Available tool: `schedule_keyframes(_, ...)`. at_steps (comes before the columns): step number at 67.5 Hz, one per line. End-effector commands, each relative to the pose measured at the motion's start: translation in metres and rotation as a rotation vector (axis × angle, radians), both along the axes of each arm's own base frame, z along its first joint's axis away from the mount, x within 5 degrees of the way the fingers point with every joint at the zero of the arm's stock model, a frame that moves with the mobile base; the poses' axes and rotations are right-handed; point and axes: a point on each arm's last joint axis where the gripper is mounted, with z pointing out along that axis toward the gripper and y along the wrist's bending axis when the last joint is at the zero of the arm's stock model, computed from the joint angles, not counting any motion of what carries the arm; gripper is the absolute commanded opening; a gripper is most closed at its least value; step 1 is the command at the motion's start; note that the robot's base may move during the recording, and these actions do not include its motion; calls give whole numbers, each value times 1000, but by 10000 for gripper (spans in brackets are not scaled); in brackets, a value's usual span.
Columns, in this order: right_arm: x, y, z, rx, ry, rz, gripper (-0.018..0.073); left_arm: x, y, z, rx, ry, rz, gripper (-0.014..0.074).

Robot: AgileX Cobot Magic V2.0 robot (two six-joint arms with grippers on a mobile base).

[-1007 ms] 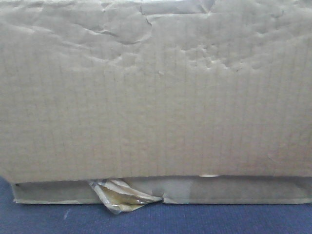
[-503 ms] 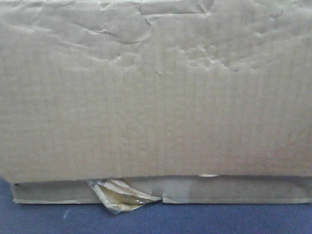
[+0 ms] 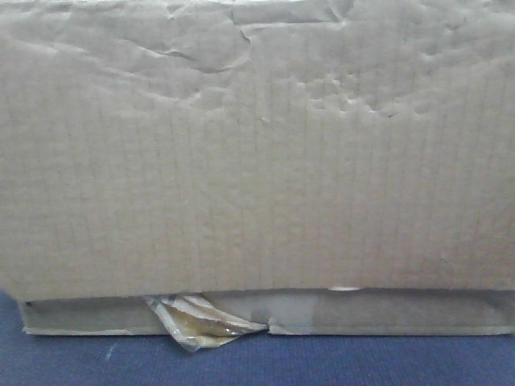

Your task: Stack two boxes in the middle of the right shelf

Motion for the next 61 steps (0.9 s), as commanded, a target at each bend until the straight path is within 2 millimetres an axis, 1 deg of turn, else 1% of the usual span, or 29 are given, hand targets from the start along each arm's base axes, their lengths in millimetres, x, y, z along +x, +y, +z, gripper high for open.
schedule_keyframes(1, 0, 0, 2, -8, -19, -7, -166, -2, 0, -11, 7, 16, 12, -111)
schedule_keyframes(4, 0, 0, 2, -8, -19, -7, -166, -1, 2, -20, 23, 40, 28, -111)
schedule_keyframes(9, 0, 0, 2, -8, -19, -7, -166, -1, 6, -30, 20, 75, 52, -111)
schedule_keyframes(14, 0, 0, 2, -8, -19, -7, -166, -1, 7, -35, -10, 115, 60, -111)
schedule_keyframes(21, 0, 0, 2, -8, -19, -7, -166, -1, 7, -36, -62, 155, 66, -111)
schedule_keyframes(35, 0, 0, 2, -8, -19, -7, -166, 1, 6, -35, -74, 130, 53, -111)
schedule_keyframes(49, 0, 0, 2, -8, -19, -7, -166, 7, 1, -46, -41, 151, 17, -111)
schedule_keyframes(61, 0, 0, 2, -8, -19, -7, -166, 8, 2, -46, -26, 141, 17, -111)
